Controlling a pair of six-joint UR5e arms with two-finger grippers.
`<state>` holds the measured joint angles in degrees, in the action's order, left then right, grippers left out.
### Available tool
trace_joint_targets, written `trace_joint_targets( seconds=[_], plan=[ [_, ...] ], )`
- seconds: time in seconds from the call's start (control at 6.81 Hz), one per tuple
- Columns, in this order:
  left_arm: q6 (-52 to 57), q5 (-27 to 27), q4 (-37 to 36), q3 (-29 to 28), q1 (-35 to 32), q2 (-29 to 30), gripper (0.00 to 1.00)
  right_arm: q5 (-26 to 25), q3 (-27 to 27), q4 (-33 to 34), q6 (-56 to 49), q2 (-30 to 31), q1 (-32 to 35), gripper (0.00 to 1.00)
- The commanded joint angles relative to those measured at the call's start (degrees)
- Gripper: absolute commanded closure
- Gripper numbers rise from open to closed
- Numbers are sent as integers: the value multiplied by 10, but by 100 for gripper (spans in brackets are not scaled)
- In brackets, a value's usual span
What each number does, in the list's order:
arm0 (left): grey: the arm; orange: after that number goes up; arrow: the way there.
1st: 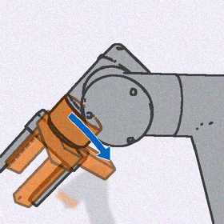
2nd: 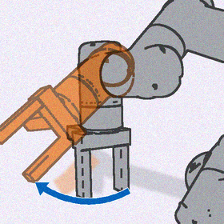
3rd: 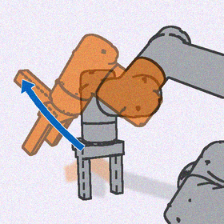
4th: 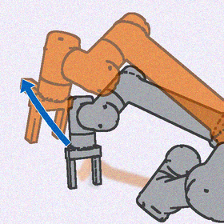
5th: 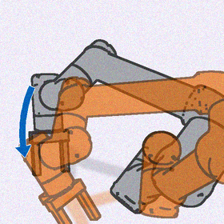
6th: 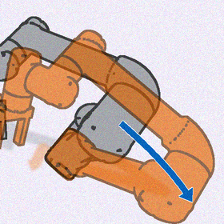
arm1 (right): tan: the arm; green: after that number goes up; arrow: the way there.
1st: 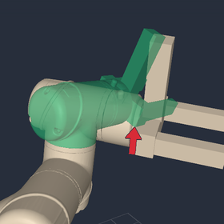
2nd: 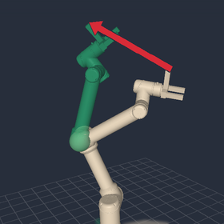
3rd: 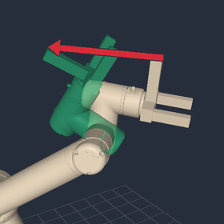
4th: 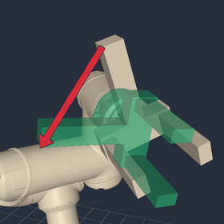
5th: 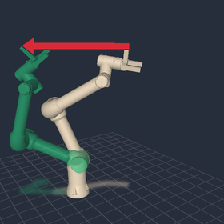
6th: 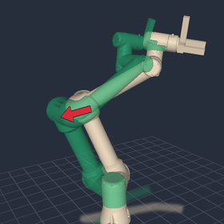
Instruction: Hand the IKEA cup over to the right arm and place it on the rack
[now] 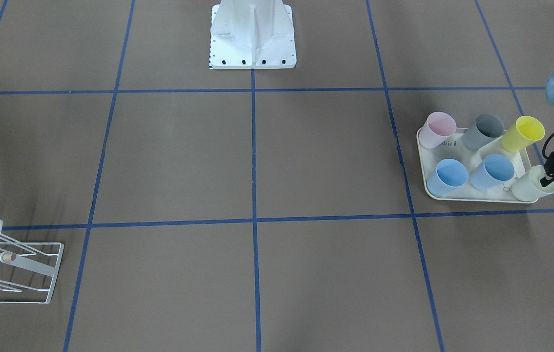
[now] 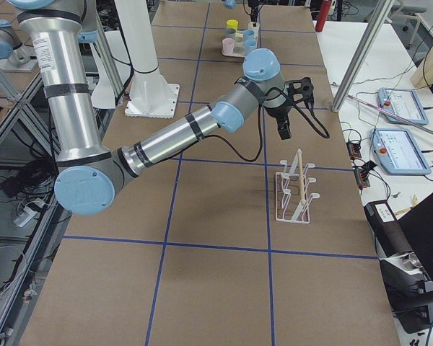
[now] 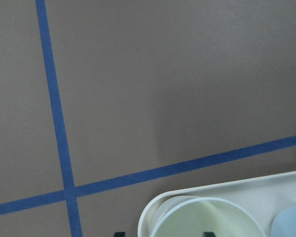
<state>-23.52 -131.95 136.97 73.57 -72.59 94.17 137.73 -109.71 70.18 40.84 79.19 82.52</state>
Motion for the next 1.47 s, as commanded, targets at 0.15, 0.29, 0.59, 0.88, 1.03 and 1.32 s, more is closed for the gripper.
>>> trace_joint_targets(
  seconds=[0.15, 0.29, 0.59, 0.88, 1.03, 1.32],
  plan=[
    [-1, -1, -1, 4, -2, -6, 100, 0, -1, 0, 0, 0, 0, 1],
    [-2, -4, -9, 32, -8, -6, 100, 0, -1, 0, 0, 0, -1, 1],
    [-3, -5, -26, 61, -80, -5, 100, 0, -1, 0, 0, -1, -1, 1],
    [-39, 0, -27, 80, -108, 23, 100, -4, 7, 0, 0, -20, -11, 1],
    [-124, 46, -23, 92, -107, 49, 100, -28, 12, 0, 19, -28, -22, 1],
    [-267, 87, -19, 155, -102, 58, 100, -94, 13, -7, 115, -64, -54, 1]
  ],
)
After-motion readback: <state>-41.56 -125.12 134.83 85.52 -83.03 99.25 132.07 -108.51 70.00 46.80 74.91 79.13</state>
